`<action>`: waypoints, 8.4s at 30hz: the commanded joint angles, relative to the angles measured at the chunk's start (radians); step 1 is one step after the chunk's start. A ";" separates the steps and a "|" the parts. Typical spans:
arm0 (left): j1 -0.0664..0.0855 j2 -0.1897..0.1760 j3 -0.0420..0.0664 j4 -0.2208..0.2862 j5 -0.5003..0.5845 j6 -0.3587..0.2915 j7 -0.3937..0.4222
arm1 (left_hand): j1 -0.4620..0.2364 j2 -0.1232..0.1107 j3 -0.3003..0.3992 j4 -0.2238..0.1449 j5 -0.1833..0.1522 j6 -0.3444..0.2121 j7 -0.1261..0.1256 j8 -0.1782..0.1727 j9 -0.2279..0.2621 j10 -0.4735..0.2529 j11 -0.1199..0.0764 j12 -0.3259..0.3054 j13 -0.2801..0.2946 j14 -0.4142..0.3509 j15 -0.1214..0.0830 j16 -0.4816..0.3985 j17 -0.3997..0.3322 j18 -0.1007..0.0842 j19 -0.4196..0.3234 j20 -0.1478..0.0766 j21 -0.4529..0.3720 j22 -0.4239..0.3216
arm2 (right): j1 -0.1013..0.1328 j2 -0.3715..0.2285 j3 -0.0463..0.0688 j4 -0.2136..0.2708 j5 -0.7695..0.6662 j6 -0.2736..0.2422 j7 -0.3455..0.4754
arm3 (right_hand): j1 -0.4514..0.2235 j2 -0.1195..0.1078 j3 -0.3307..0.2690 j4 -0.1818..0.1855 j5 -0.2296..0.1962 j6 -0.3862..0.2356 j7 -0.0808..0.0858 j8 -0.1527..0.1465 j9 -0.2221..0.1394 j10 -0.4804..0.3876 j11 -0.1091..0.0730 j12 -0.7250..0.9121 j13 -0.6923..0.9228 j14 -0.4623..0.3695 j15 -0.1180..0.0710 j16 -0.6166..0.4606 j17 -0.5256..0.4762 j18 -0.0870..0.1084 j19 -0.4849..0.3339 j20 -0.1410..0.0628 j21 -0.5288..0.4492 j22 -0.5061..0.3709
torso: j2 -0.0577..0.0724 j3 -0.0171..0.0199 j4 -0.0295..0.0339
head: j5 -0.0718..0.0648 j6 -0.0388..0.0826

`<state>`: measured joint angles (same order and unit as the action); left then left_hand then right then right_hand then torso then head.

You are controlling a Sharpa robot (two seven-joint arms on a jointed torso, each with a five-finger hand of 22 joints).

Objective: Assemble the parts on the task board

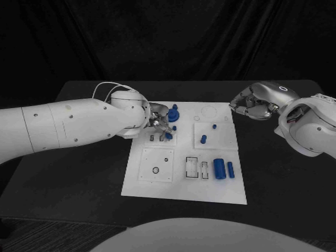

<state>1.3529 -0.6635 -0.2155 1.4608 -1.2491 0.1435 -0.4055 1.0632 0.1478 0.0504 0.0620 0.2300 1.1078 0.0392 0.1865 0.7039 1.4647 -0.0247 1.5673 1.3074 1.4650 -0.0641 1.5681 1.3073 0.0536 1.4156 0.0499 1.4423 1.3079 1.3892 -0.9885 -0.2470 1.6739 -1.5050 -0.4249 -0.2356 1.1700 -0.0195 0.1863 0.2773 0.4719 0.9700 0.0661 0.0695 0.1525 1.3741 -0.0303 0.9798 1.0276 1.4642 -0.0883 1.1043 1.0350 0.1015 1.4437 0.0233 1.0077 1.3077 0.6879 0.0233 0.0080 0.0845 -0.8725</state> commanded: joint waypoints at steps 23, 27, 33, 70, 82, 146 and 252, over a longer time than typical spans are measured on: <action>-0.003 -0.001 0.001 0.000 0.001 -0.023 0.015 | -0.062 -0.021 0.032 0.022 -0.076 0.010 0.008 -0.021 0.035 0.106 0.011 0.004 0.263 0.106 0.008 0.003 0.263 -0.001 -0.003 0.008 -0.009 0.102 | -0.003 0.001 0.001 -0.006 -0.003 -0.006 0.003 | 0.011 -0.001 0.005 0.001 0.005 0.004 0.005 0.003 0.001 0.013 0.001 0.015 0.008 0.037 -0.002 0.010 0.005 -0.010 0.004 -0.001 0.010 0.112 | 0.000 0.0002 0.0002 | 0.001 0.000; -0.003 0.000 0.001 0.002 0.001 -0.023 0.014 | -0.059 -0.029 0.041 0.013 -0.065 0.031 -0.001 -0.006 0.057 0.106 0.003 0.004 0.263 0.106 0.002 0.003 0.263 -0.002 0.000 0.003 -0.009 0.105 | -0.003 0.001 0.001 -0.007 -0.003 -0.005 0.002 | 0.012 -0.001 0.006 0.000 0.006 0.004 0.005 0.003 0.001 0.013 0.001 0.016 0.009 0.037 -0.002 0.010 0.004 -0.010 0.004 -0.001 0.009 0.112 | 0.001 0.0001 -0.0002 | 0.001 0.000; -0.003 0.000 0.001 0.005 0.001 -0.024 0.014 | -0.060 -0.033 0.046 0.011 -0.060 0.040 -0.006 0.003 0.073 0.106 -0.001 0.004 0.263 0.106 -0.002 0.003 0.263 -0.001 0.001 0.000 -0.010 0.106 | -0.003 0.001 0.001 -0.007 -0.003 -0.003 0.000 | 0.012 -0.001 0.006 0.000 0.006 0.004 0.005 0.003 0.001 0.013 0.001 0.016 0.009 0.037 -0.002 0.010 0.004 -0.010 0.004 -0.001 0.009 0.112 | 0.000 0.0002 -0.0001 | 0.001 0.000; 0.034 -0.261 0.001 0.165 0.114 -0.260 0.143 | -0.035 -0.078 0.066 0.041 -0.071 -0.120 0.020 0.013 0.260 0.106 0.014 0.004 0.263 0.106 0.008 0.003 0.263 -0.017 0.051 0.004 0.021 0.170 | 0.004 0.213 0.001 -0.005 -0.101 0.124 -0.047 | 0.150 -0.068 -0.049 -0.070 -0.209 -0.047 0.005 -0.002 -0.008 0.110 -0.003 0.228 0.185 0.059 -0.007 0.147 0.126 -0.037 0.045 -0.006 0.187 0.179 | -0.002 -0.0021 0.0043 | 0.016 0.000; 0.036 -0.318 0.001 0.192 0.245 -0.180 0.108 | 0.006 -0.095 0.110 0.035 0.007 -0.136 0.059 -0.119 0.034 0.106 0.049 0.004 0.263 0.106 0.037 0.003 0.263 -0.014 0.042 0.032 0.009 0.169 | -0.032 0.341 0.001 -0.067 -0.128 0.153 -0.066 | 0.153 -0.069 -0.064 -0.085 -0.179 -0.022 0.014 0.016 0.015 0.121 0.004 0.288 0.239 0.059 -0.002 0.181 0.155 -0.042 0.050 -0.004 0.224 0.185 | 0.002 -0.0119 0.0133 | 0.005 0.000; 0.036 -0.302 0.001 0.180 0.255 -0.178 0.119 | -0.002 -0.089 0.105 0.044 -0.039 -0.102 0.045 -0.070 0.043 0.106 0.040 0.004 0.263 0.106 0.031 0.003 0.263 -0.007 0.022 0.030 -0.015 0.156 | -0.154 0.490 0.001 -0.201 -0.165 0.193 -0.065 | 0.174 -0.050 -0.089 -0.143 -0.080 -0.017 0.019 0.087 0.171 0.110 0.022 0.347 0.291 0.050 0.014 0.216 0.164 -0.044 0.041 0.011 0.258 0.187 | 0.005 -0.0228 0.0166 | -0.016 0.000; 0.036 -0.281 0.001 0.156 0.255 -0.155 0.131 | 0.003 -0.083 0.109 0.042 -0.032 -0.106 0.044 -0.061 0.048 0.106 0.038 0.004 0.263 0.106 0.030 0.003 0.263 -0.005 0.014 0.029 -0.024 0.152 | -0.181 0.539 0.002 -0.242 -0.165 0.067 -0.066 | 0.197 -0.034 -0.048 -0.189 0.046 -0.026 0.019 0.165 0.256 0.100 0.030 0.372 0.305 0.045 0.020 0.235 0.150 -0.042 0.032 0.019 0.266 0.185 | 0.003 -0.0240 0.0169 | -0.022 0.000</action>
<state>1.3866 -0.9463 -0.2155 1.6165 -1.0020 -0.0194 -0.2978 1.0671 0.0544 0.1550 0.1008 0.1946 1.0024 0.0874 0.1218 0.7506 1.4660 0.0157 1.5672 1.3074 1.4651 -0.0356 1.5681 1.3074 0.0536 1.4389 0.0802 1.4225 1.3079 1.2129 -0.4463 -0.2441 1.4308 -1.6656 -0.3243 -0.3096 1.3522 -0.0617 0.1328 0.0932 0.5075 0.9347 0.0877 0.2253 0.3987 1.4667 0.0049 1.3488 1.3085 1.4672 -0.0610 1.3328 1.1831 0.0698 1.4687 0.0484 1.2706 1.3078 0.6913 -0.0005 0.0253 0.0609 -0.8725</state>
